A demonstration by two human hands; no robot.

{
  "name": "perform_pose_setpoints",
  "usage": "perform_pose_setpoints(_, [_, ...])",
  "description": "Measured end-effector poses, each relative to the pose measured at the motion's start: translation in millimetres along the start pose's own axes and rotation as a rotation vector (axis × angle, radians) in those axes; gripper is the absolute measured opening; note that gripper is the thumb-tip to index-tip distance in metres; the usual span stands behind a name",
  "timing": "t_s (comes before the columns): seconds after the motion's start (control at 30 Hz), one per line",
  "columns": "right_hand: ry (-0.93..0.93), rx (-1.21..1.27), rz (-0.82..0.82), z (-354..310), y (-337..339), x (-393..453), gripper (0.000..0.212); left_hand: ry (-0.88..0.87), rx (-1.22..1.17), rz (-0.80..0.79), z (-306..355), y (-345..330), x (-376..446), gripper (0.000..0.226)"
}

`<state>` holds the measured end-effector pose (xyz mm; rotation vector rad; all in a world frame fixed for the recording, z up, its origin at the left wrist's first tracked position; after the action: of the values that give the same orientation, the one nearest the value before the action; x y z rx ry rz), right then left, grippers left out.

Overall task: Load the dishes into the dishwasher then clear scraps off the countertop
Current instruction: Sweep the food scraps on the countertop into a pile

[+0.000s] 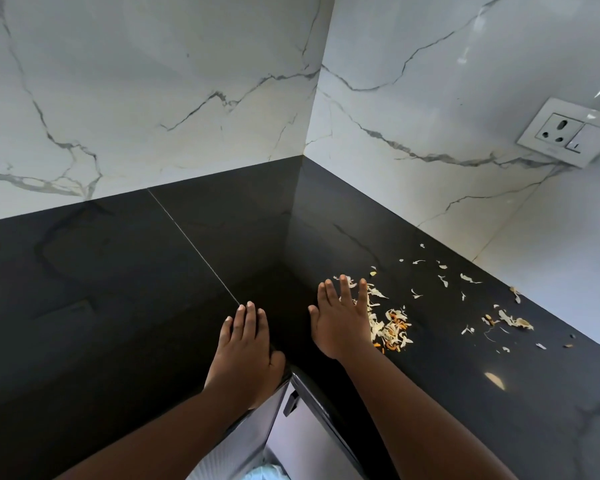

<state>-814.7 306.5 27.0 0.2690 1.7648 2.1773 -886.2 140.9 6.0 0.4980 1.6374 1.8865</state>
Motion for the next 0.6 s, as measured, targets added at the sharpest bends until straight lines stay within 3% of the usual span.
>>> perform_pose_setpoints(0.17, [-0.074, -0.031, 0.013, 20, -4, 9, 0.084, 0.007, -0.007, 0.04, 2, -1, -1, 0.088])
perform_pose_setpoints(0.3, [-0.095, -0.03, 0.0, 32, -3, 21, 0.06, 0.01, -0.008, 0.039, 2, 0, -1, 0.088])
perform_pose_setpoints(0.6, [-0.269, -0.012, -0.081, 39, -5, 31, 0.061, 0.028, 0.046, -0.013, 2, 3, -1, 0.094])
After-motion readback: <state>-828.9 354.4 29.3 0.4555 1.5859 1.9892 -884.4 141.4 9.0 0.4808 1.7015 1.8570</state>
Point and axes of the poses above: each hand's wrist, its own x-axis towards the middle knuckle, its own y-axis out of the back of the hand, z = x × y, the point moved 3 cm from there along x, towards the middle knuckle, and after that the axes turned 13 degrees about y, right-handed, at the moved point
